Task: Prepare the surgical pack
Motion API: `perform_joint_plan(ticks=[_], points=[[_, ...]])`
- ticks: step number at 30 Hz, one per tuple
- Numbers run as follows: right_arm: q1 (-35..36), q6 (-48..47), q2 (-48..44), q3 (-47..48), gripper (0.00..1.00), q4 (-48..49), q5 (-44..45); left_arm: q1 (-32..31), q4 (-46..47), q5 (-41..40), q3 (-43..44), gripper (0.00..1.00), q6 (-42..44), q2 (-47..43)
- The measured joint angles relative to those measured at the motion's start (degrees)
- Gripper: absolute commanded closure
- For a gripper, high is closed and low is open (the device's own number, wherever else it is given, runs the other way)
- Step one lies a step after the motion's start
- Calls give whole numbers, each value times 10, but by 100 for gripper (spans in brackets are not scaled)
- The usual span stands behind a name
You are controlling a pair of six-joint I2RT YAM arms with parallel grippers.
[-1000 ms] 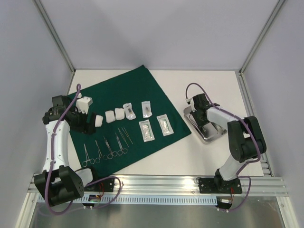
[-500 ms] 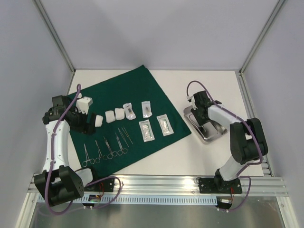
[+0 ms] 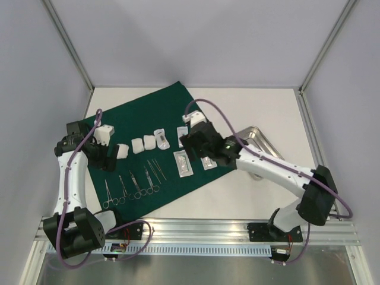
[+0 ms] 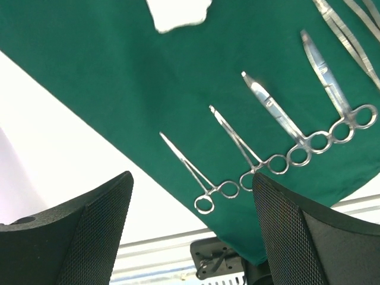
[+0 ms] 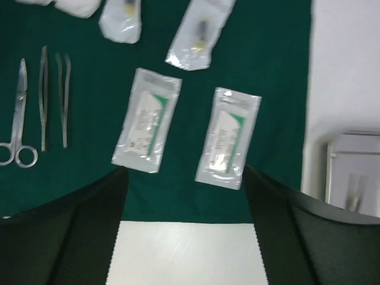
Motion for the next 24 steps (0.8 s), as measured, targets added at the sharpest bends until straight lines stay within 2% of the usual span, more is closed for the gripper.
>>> perform_joint_plan(ticks=[3, 7, 8, 16, 24], points=[[60, 25, 82, 47, 40, 10, -11, 0, 5, -17, -19, 9, -3, -1], [96, 42, 202, 123, 46, 18, -33, 0, 17, -41, -59, 8, -6, -13], [102, 45, 229, 141, 51, 16, -40, 0, 19, -48, -69, 8, -7, -18], [114, 62, 370, 240, 53, 9, -104, 0, 33, -74, -112, 8, -8, -44], [114, 65, 428, 287, 61, -12, -106, 0, 39, -74, -116, 8, -8, -49]])
